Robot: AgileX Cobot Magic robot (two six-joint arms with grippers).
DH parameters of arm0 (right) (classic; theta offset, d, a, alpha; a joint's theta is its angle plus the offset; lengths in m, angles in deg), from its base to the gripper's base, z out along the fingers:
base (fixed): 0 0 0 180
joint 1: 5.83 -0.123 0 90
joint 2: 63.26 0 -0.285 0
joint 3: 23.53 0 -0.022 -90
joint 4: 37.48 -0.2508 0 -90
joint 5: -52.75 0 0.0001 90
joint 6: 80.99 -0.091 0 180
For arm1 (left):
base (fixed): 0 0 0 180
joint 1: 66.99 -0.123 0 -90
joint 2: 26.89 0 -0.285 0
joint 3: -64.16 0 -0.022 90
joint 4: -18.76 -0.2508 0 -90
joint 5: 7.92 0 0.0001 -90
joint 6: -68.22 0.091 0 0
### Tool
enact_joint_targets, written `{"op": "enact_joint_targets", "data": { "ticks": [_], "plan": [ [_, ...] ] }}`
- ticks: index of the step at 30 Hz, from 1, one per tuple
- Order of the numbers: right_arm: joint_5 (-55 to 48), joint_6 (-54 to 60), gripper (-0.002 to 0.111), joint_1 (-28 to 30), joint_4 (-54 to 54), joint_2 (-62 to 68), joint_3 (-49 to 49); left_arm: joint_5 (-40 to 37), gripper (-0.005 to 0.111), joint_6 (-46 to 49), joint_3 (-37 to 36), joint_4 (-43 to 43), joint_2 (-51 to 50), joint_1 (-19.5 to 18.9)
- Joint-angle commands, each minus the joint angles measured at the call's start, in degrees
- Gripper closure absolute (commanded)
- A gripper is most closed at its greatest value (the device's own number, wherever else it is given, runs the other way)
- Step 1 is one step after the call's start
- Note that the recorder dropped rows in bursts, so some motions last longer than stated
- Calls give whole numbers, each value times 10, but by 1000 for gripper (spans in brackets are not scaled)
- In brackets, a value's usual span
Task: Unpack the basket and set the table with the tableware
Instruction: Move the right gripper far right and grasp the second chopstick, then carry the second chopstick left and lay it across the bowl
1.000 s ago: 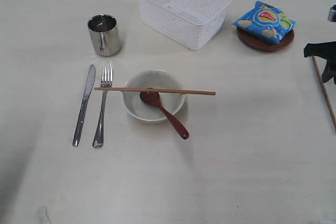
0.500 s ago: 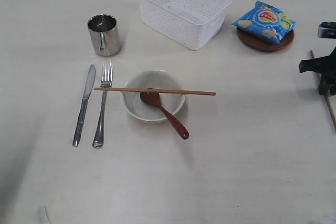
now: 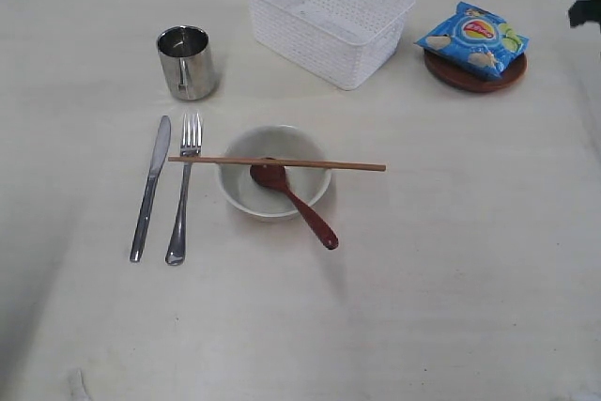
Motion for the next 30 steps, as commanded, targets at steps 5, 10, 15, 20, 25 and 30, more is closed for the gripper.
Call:
{"op": "enact_joint_targets", "data": {
  "ticks": [5,10,15,20,25,30],
  "plan": [
    [-100,150,109,-181,-103,-40,-93,1,107,-2,-2,0,2,3],
    [-159,184,109,-356,-32,-1,-144,1,107,-2,-2,0,2,3],
    [-200,184,109,-499,40,50,-175,1,107,-2,-2,0,2,3],
    [-200,215,109,-560,57,76,-178,1,107,-1,-2,0,2,3],
    [-200,253,109,-588,42,81,-178,1,107,-1,-2,0,2,3],
    [-200,270,109,-594,27,83,-177,1,107,-1,-2,0,2,3]
  ]
}}
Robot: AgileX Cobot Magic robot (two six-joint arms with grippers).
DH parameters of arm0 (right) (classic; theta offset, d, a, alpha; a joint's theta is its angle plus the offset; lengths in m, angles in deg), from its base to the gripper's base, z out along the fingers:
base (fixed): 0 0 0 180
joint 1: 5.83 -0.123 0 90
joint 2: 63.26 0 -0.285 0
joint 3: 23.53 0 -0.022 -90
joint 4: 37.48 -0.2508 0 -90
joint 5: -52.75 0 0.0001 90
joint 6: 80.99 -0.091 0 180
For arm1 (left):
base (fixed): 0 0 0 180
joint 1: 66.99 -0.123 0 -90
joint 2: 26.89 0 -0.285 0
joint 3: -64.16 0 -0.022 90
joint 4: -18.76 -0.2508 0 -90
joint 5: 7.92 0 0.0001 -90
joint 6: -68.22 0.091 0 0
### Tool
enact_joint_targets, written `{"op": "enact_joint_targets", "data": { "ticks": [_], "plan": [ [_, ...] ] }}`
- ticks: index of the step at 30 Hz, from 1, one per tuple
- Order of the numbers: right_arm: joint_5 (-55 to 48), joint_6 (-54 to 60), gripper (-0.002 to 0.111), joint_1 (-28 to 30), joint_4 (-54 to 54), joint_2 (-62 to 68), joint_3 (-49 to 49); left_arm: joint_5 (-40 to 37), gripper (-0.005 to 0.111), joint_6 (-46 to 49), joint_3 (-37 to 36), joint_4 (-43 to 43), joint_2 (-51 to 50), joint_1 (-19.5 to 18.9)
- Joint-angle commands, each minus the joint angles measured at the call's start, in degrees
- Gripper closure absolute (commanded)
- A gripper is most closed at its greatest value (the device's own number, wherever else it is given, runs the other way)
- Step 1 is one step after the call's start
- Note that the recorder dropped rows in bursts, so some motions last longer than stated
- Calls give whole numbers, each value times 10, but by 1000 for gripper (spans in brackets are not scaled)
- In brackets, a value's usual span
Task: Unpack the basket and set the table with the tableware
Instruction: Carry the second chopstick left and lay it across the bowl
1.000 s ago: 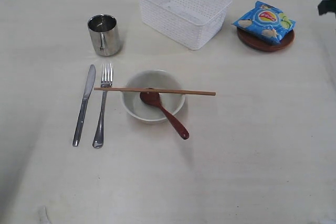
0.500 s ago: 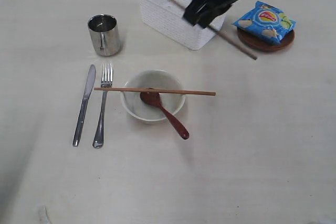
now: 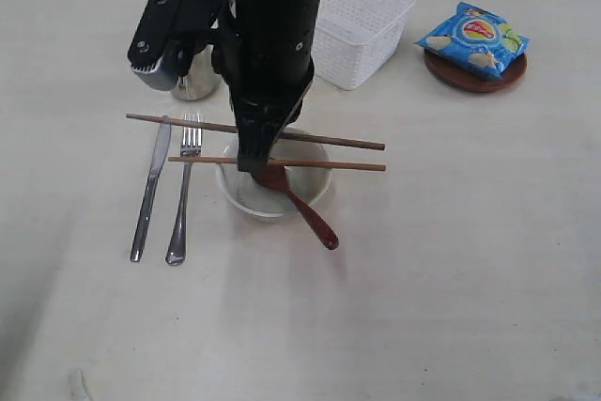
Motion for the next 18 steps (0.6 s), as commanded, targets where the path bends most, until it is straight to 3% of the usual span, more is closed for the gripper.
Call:
{"op": "enact_joint_targets", "data": {
  "ticks": [1,9,18],
  "plan": [
    [-4,20,109,-3,-11,2,1,1,107,-1,-2,0,2,3],
    [-4,18,109,-3,14,2,72,1,107,-1,-2,0,2,3],
    [34,16,109,-3,14,5,76,1,107,-1,-2,0,2,3]
  ]
}}
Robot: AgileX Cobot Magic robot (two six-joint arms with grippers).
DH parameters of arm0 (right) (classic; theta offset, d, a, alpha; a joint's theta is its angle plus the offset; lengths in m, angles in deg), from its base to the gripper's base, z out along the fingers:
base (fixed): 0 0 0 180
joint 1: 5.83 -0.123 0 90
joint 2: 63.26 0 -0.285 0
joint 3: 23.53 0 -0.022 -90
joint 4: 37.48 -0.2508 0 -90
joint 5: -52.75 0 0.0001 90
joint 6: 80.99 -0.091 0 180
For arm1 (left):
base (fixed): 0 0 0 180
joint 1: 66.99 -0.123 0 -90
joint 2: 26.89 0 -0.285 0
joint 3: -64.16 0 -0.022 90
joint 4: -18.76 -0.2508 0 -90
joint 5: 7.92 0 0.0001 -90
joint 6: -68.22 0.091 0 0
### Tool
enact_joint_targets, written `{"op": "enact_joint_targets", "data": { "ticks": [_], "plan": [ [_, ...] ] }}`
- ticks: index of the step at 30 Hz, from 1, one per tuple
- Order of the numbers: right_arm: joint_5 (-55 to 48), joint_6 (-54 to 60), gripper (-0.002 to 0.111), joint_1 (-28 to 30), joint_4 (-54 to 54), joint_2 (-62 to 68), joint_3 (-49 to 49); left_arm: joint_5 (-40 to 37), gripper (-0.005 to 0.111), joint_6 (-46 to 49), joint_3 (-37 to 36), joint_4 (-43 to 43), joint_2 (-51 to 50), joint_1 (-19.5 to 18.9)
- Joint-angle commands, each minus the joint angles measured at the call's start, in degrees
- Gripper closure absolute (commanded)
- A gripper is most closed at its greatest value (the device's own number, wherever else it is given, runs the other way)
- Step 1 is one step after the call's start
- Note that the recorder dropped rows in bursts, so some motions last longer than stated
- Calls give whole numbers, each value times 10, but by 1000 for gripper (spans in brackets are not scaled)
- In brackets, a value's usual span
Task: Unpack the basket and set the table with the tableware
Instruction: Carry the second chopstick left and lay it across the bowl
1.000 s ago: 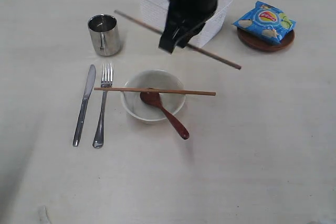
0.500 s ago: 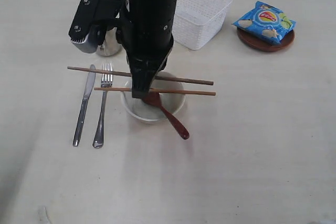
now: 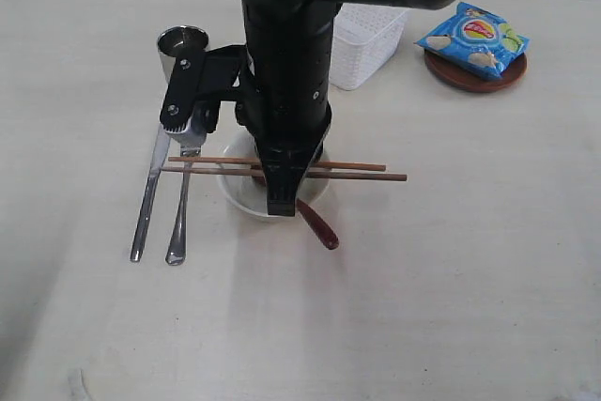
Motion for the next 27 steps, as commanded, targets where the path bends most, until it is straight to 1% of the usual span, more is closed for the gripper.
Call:
{"op": "enact_joint_targets", "data": {
  "ticks": [1,8,15,27],
  "plan": [
    [13,-3,109,0,5,2,2,1,107,-1,-2,0,2,3],
    [18,-18,109,-1,7,23,2,1,107,-2,-2,0,2,3],
    [53,-24,109,-1,11,27,2,1,107,-2,-2,0,2,3],
    [52,-23,109,-1,20,37,2,1,107,-1,-2,-3,2,3]
  ]
}}
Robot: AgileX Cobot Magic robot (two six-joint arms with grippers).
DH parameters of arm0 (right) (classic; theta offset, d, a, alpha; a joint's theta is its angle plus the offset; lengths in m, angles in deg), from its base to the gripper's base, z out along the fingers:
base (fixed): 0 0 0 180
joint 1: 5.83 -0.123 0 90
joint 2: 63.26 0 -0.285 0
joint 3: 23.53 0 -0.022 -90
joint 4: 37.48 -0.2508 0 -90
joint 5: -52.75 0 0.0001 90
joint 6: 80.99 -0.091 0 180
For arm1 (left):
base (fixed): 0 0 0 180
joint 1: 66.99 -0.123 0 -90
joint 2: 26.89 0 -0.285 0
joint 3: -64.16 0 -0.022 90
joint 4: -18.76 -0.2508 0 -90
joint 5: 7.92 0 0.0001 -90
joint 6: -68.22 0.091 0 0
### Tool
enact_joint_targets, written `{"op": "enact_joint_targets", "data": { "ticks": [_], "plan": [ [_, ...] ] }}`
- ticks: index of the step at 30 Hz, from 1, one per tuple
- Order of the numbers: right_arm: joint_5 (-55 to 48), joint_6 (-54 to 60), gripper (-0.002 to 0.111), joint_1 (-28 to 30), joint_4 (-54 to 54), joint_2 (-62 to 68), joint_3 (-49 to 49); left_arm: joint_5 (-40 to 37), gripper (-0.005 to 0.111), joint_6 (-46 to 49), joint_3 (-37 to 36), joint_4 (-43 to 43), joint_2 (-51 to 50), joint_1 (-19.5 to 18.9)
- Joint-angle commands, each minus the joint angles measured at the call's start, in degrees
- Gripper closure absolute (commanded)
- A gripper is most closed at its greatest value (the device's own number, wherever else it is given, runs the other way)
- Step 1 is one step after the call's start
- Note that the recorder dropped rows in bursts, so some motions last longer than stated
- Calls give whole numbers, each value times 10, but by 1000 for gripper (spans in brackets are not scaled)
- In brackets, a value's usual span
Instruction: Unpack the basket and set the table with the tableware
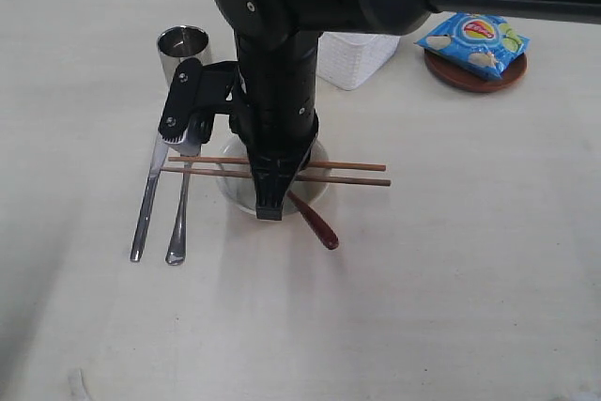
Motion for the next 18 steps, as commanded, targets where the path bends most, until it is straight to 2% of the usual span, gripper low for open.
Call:
{"op": "enact_joint_targets", "data": {
  "ticks": [1,18],
  "plan": [
    [1,0,109,-1,7,-2,0,1,107,-1,-2,-3,2,3],
    [-9,-9,108,-1,5,-2,0,1,107,-1,-2,-3,2,3]
  ]
}}
